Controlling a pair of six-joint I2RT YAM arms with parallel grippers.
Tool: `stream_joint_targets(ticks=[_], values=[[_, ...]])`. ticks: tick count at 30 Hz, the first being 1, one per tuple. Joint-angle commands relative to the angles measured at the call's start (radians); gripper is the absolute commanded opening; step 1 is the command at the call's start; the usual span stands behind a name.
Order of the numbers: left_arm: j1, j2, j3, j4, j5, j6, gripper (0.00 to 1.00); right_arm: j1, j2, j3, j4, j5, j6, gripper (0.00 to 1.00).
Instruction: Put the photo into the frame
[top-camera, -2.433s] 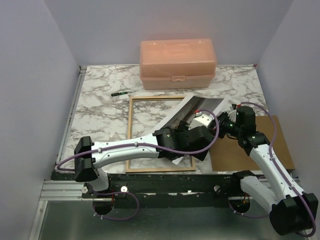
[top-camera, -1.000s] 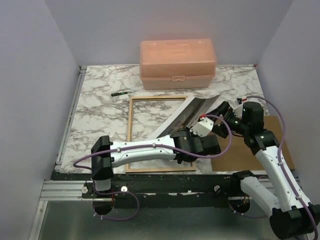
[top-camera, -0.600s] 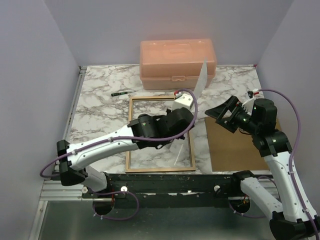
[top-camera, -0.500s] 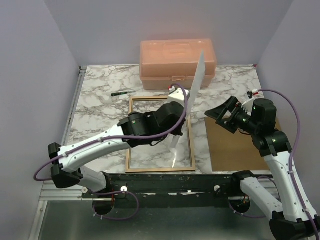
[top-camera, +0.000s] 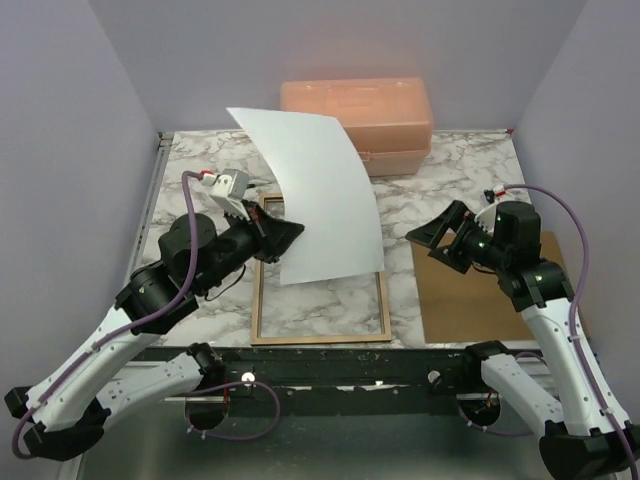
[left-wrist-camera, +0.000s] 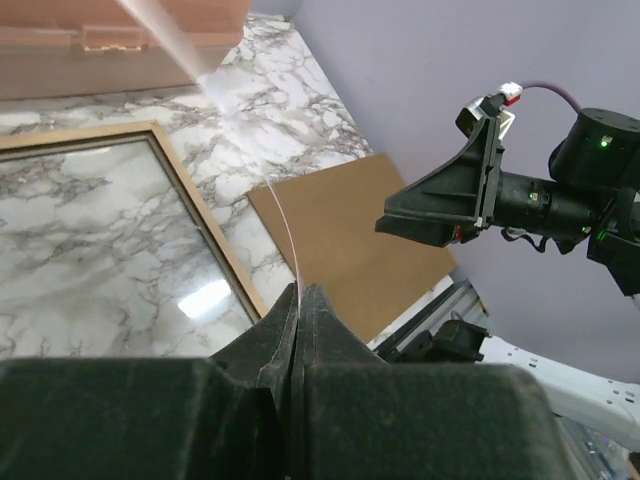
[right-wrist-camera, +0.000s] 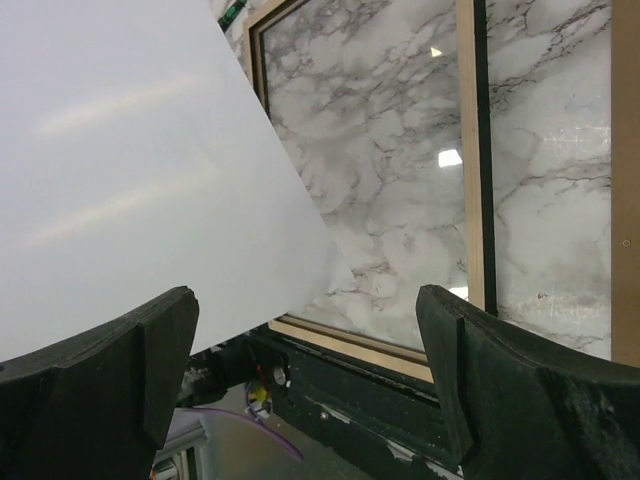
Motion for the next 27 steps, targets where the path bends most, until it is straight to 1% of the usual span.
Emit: stream_joint_targets(ticks=[1,5,8,10,12,20,23,27], values=[[0.125,-0.095,-0.212,0.078,0.205,-0.129,0.00,-0.003,0.008,-0.032,0.001,-0.017,-0.045,1.00],[0.229,-0.168,-0.413,0.110,0.327,-0.231,0.00,-0.003,0.011,-0.060,-0.006,-0.012,-0.065,1.00],[0.281,-0.207,-0.542,0.124,0.387,-0.285,0.00,-0.003,0.012,-0.086,-0.012,-0.007,-0.081,1.00],[0.304,-0.221,-0.612,0.137,0.416,-0.314,0.00,-0.003,0.014,-0.103,-0.020,-0.004,-0.094,1.00],[0.322,-0.218,-0.650,0.122,0.430,-0.314,0.00,-0.003,0.018,-0.122,-0.019,-0.006,-0.103,1.00],[0.352,-0.163,-0.674,-0.020,0.366,-0.272,0.00,-0.003,0.033,-0.167,-0.012,-0.005,-0.132,1.00],[0.367,-0.110,-0.660,-0.067,0.346,-0.253,0.00,-0.003,0.033,-0.187,-0.008,-0.008,-0.138,1.00],[0.382,-0.021,-0.651,-0.079,0.345,-0.224,0.00,-0.003,0.037,-0.214,-0.002,-0.010,-0.144,1.00]])
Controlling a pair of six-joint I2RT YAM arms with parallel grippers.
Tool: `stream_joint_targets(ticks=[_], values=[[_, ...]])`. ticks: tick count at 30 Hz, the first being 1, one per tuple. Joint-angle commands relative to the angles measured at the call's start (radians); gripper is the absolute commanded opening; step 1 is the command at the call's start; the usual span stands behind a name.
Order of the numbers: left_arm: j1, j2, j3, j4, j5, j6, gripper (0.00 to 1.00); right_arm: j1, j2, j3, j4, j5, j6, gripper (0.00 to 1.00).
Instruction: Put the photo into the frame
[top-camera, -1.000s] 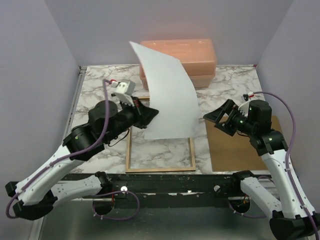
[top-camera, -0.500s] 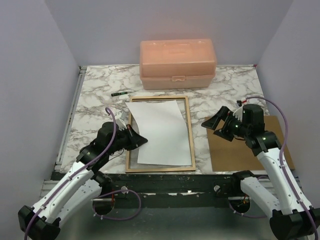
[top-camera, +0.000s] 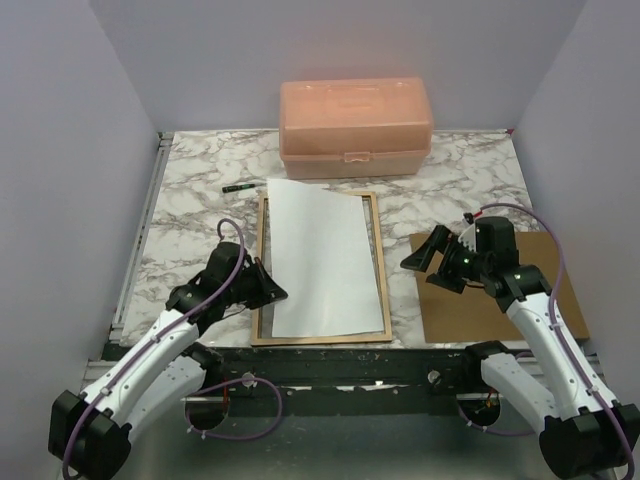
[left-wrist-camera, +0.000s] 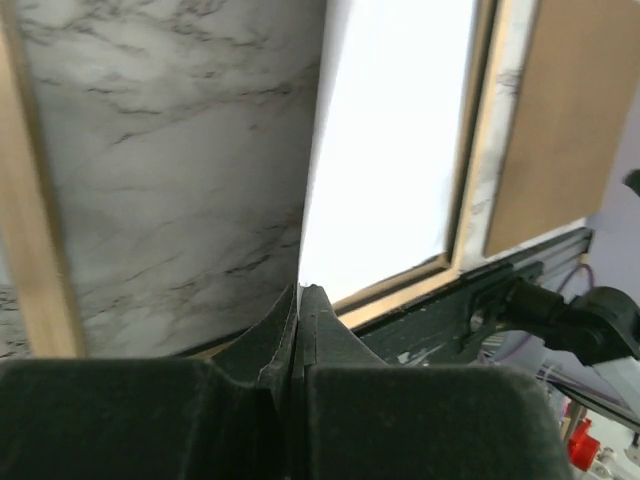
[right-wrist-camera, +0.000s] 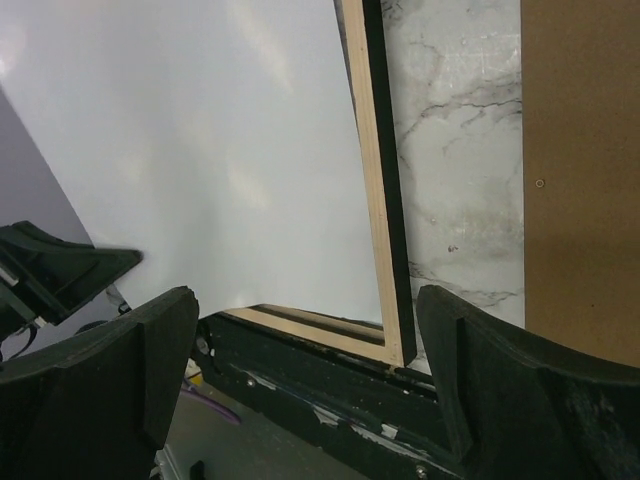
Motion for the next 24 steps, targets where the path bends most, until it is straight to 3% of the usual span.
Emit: stream_joint_targets(ticks=[1,24], values=[[0.018,0.098,0.020,-0.069,-0.006,0.047,0.00,-0.003,0.001,-0.032,0.011,-0.010,-0.024,1.00],[0.035,0.324,0.119,-0.073,-0.015,0.257,0.00,-0.003,0.017,-0.081,0.021,-0.001,-0.035,1.00]])
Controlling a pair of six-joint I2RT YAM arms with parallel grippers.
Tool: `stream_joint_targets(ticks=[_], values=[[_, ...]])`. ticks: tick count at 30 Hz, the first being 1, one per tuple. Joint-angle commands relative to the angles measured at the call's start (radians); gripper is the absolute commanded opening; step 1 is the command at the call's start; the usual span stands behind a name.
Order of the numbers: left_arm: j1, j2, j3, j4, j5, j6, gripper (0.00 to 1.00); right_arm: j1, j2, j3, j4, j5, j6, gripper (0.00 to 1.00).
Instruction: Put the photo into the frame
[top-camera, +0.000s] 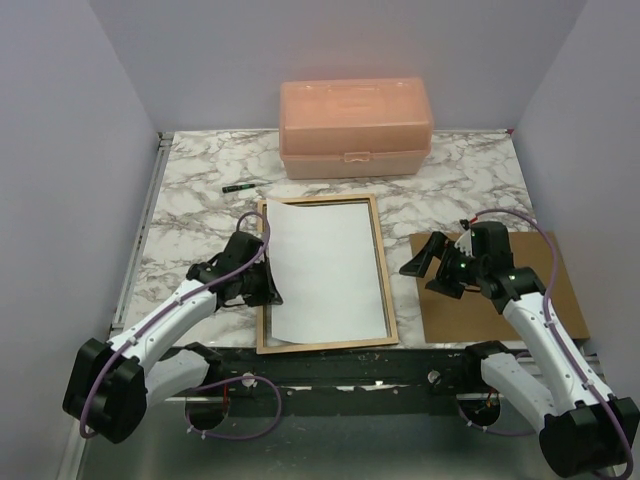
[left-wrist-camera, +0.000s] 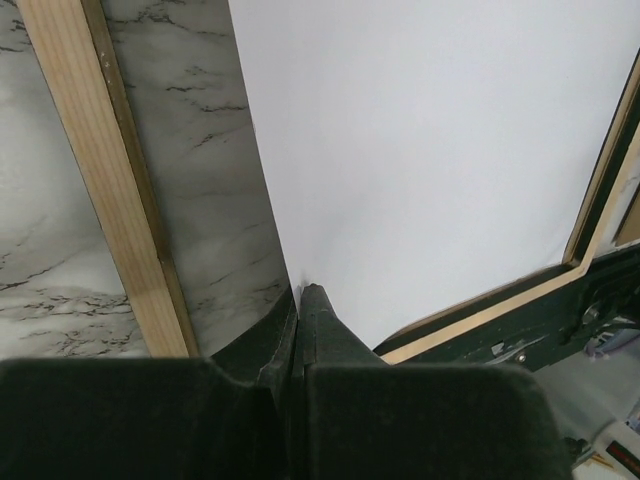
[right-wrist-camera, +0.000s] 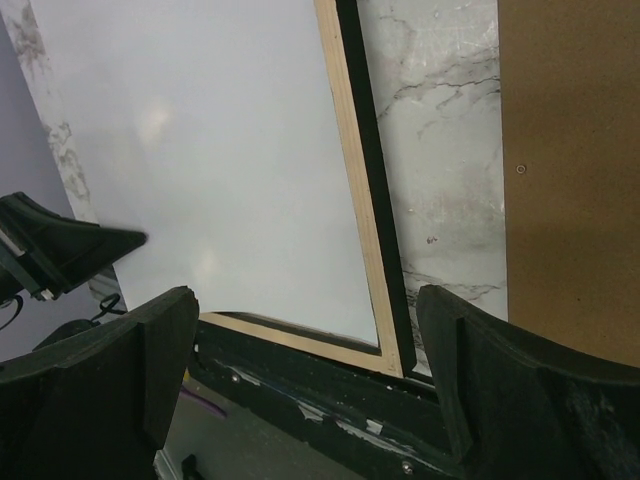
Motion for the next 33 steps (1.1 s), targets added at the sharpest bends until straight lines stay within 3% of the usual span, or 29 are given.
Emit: stream_joint_targets(ticks=[1,24,28,33], values=[[0.006,0.031,0.040,0.005,-0.006,0.062,0.00,-0.003,0.006,-0.022,0.005,-0.004,-0.027,1.00],[0.006,0.029,0.015,0.095,-0.014,-0.026,0.00,-0.003,0.007,-0.075,0.082,-0.053,0.011,1.00],[0.007,0.015,0.010,0.091,-0.018,-0.022,0.11,-0.003,-0.004,-0.082,0.066,-0.044,0.008,1.00],[0.007,-0.022,0.018,0.043,-0.059,-0.002,0.37,-0.004,-0.036,-0.084,0.053,-0.020,0.022,1.00]])
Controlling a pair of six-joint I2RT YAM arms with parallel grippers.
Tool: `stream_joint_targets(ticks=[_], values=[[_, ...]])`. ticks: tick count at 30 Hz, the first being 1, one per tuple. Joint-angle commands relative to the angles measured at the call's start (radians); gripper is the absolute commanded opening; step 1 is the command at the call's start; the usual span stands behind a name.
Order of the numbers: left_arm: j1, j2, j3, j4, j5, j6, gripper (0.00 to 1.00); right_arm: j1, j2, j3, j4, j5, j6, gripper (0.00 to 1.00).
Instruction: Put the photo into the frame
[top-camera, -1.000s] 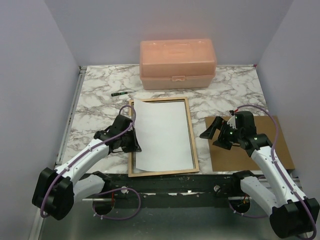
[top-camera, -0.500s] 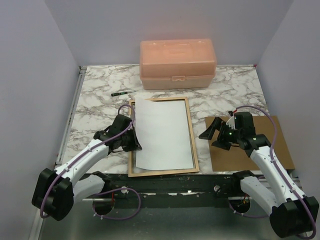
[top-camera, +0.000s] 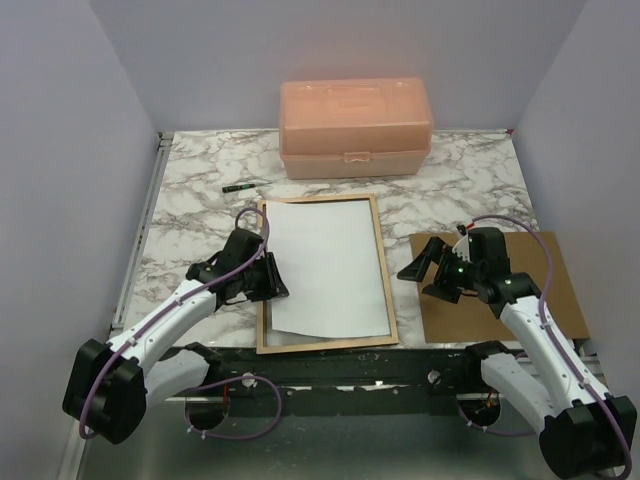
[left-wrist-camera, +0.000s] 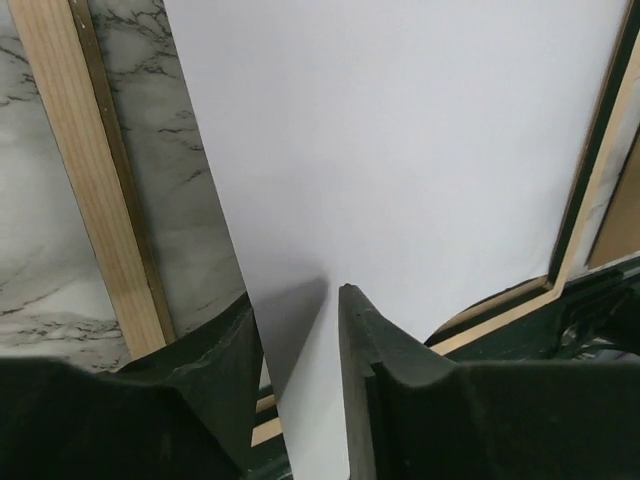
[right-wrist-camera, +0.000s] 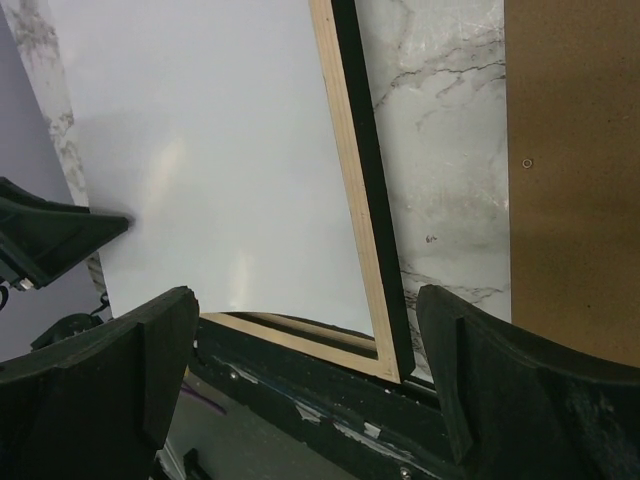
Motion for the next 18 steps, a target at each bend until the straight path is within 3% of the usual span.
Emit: stream_joint_targets(ticks=[1,5,18], values=[[0.006,-0.049,0.005,-0.028,-0.051,0.021,0.46,-0.003,-0.040,-0.011,-0.003,0.010,0.018,1.00],[0.006,-0.080,0.003,-0.060,-0.069,0.029,0.63,-0.003,-0.047,-0.014,-0.012,0.004,0.021,1.00],[0.005,-0.167,0.072,-0.201,-0.120,0.044,0.77,-0.003,-0.047,-0.056,0.024,-0.003,0.036,1.00]])
